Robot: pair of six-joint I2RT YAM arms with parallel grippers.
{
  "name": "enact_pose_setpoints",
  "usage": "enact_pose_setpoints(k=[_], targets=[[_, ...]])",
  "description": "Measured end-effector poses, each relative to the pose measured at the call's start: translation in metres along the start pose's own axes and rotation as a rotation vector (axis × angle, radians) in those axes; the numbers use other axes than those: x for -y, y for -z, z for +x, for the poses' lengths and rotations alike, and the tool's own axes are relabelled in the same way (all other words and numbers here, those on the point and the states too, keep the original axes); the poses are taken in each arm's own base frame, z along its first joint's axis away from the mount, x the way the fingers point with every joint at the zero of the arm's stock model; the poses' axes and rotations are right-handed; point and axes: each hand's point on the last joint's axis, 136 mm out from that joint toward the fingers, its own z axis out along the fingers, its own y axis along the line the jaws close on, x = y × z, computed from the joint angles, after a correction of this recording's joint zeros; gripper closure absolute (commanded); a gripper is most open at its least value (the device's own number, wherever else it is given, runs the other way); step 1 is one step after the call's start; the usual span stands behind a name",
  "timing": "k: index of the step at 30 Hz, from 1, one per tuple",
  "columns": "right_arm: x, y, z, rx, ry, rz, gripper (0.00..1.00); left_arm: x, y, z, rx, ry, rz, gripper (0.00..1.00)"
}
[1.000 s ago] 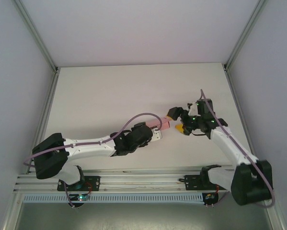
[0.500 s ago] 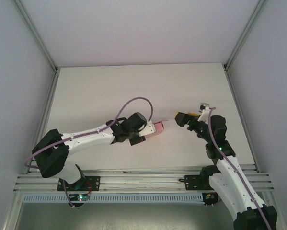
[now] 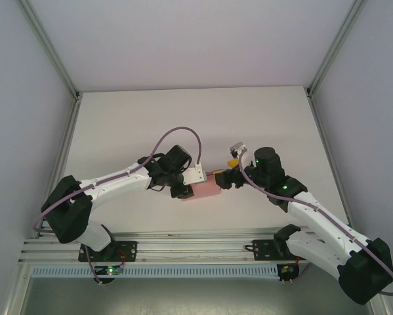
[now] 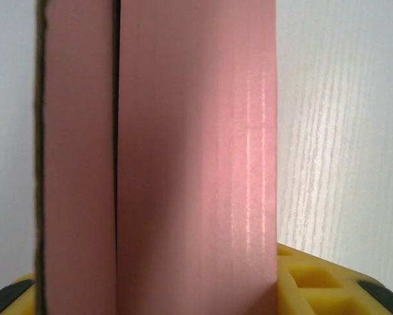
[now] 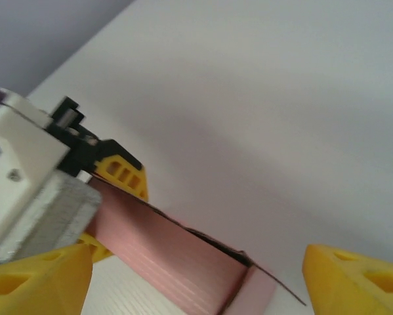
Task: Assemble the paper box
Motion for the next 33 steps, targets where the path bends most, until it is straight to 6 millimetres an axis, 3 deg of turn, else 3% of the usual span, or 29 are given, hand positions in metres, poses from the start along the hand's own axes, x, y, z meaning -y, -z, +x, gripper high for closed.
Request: enact_pose_setpoints(k=[7,11,22,27,33], targets=[[0.010,-0.007,0.014,-0.087,0.020,0.040,0.24,0.002,0.003,0.005,-0.005,-0.043,-0.005,0.57],[0.011,-0.010,0.020,-0.115,0.033,0.033,0.36,0.001,0.002,0.005,-0.011,-0.057,-0.006,0.57],[0.013,-0.019,0.030,-0.167,0.026,0.026,0.50,-0.001,0.001,0.001,-0.015,-0.081,-0.004,0.57],[0.013,-0.023,0.032,-0.192,0.025,0.022,0.79,-0.002,0.001,0.001,-0.018,-0.085,-0.006,0.57],[0.011,-0.023,0.032,-0.201,-0.042,0.025,0.88,-0.003,0.000,0.001,-0.025,-0.084,-0.009,0.57]])
